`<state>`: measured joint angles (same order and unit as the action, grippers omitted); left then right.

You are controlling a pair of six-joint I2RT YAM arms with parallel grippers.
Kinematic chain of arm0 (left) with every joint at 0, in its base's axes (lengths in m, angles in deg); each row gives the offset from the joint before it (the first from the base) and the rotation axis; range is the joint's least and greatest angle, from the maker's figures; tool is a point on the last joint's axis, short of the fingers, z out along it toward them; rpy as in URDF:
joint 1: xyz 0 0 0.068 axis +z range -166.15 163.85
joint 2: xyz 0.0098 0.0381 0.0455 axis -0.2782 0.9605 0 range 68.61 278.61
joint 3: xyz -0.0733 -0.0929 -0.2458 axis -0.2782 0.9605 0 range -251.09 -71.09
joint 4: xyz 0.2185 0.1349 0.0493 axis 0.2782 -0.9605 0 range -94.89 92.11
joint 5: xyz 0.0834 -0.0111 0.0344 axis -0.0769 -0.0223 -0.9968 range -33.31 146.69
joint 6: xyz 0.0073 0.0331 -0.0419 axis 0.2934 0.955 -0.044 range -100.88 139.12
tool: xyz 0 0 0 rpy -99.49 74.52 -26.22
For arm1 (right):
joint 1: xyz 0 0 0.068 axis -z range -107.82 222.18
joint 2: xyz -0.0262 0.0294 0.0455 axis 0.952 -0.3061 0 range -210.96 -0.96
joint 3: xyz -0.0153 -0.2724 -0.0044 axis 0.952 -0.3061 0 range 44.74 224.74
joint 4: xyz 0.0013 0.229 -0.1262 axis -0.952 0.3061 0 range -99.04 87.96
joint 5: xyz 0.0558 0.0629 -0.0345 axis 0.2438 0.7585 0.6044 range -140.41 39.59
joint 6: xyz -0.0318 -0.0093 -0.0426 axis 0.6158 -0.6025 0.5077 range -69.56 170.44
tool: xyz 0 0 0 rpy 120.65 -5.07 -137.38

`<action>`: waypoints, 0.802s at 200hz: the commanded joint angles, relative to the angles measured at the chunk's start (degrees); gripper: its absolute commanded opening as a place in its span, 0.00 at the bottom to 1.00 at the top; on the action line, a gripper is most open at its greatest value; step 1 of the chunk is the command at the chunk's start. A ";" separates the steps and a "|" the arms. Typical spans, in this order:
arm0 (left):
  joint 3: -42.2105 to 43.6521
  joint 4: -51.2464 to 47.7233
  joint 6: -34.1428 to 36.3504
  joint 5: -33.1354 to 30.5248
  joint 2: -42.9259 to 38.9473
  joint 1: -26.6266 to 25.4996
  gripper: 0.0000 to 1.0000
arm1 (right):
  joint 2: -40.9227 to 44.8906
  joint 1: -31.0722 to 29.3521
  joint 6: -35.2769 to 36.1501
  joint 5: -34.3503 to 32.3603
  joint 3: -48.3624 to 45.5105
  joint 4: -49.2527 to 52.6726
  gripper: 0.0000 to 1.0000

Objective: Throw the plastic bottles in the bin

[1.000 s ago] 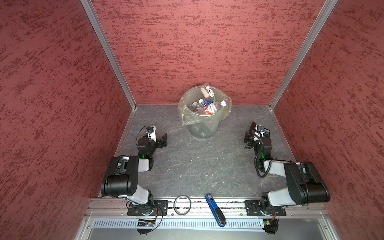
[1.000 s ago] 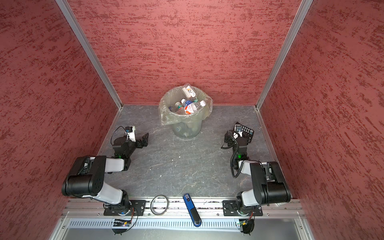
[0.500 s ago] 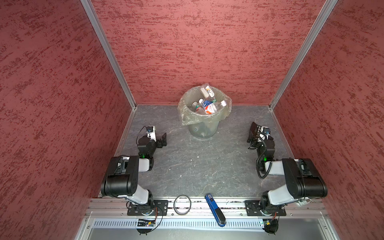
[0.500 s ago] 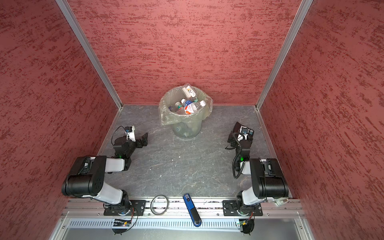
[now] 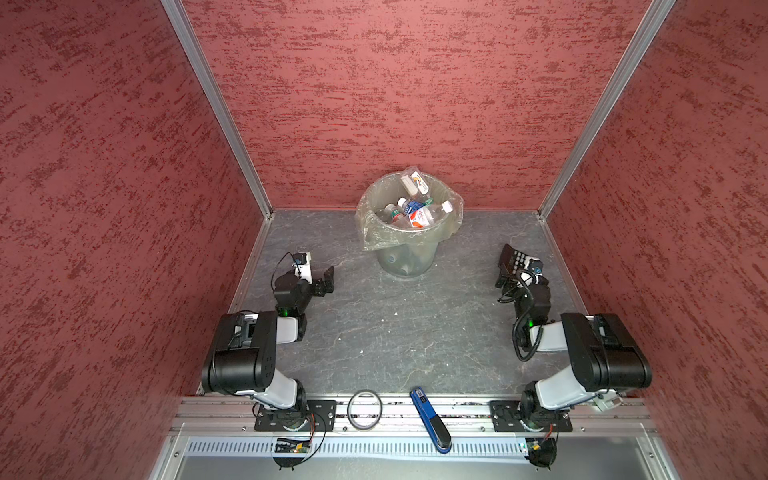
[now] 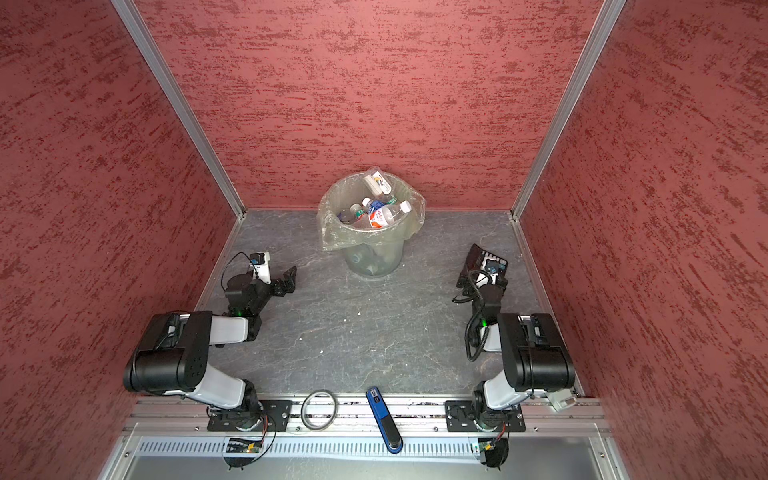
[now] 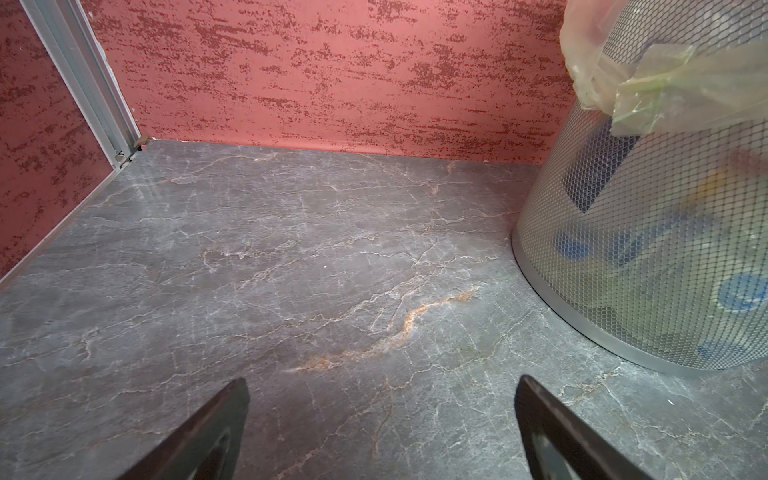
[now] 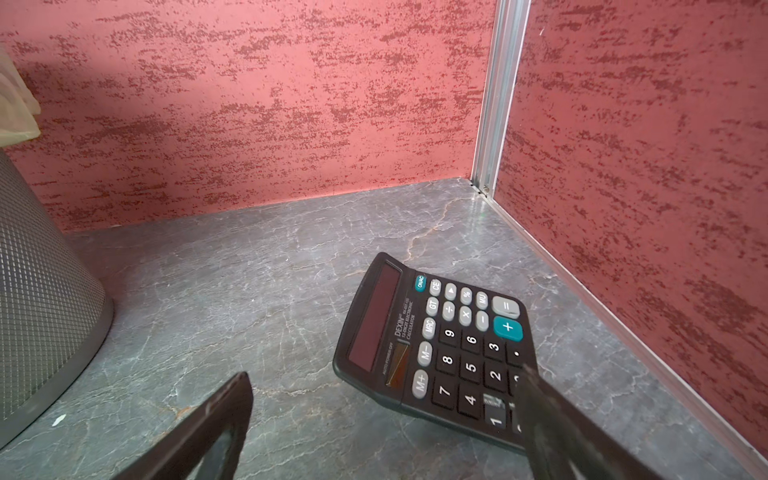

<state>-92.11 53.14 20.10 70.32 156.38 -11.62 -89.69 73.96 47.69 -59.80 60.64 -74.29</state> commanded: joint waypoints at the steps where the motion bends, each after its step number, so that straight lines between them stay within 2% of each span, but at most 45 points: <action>1: -0.10 1.09 1.15 0.45 0.07 -0.55 0.99 | -0.16 0.16 0.65 1.87 -0.95 -3.46 0.99; 9: -0.12 1.03 1.01 0.63 0.07 -0.41 0.99 | -0.13 0.23 2.54 6.78 -0.08 -1.61 0.99; 18: -0.34 0.70 0.58 0.99 0.18 -0.01 0.99 | -0.10 0.48 2.33 7.78 -0.02 -1.73 0.99; 87: -0.43 0.57 0.43 -0.60 0.19 -0.34 0.99 | -0.14 1.22 0.76 6.12 0.78 -0.20 0.99; 109: -0.43 0.56 0.44 -0.66 0.12 -0.40 1.00 | -0.10 1.21 -0.87 1.24 -0.45 -2.38 0.99; 160: -0.34 0.58 0.78 -1.57 0.10 -0.81 0.99 | -0.10 1.12 -0.70 1.36 -0.44 -2.42 0.99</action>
<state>-92.11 53.11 20.07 69.59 156.38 -12.10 -89.69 74.92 47.41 -57.15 60.75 -74.38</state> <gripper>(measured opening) 0.994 0.989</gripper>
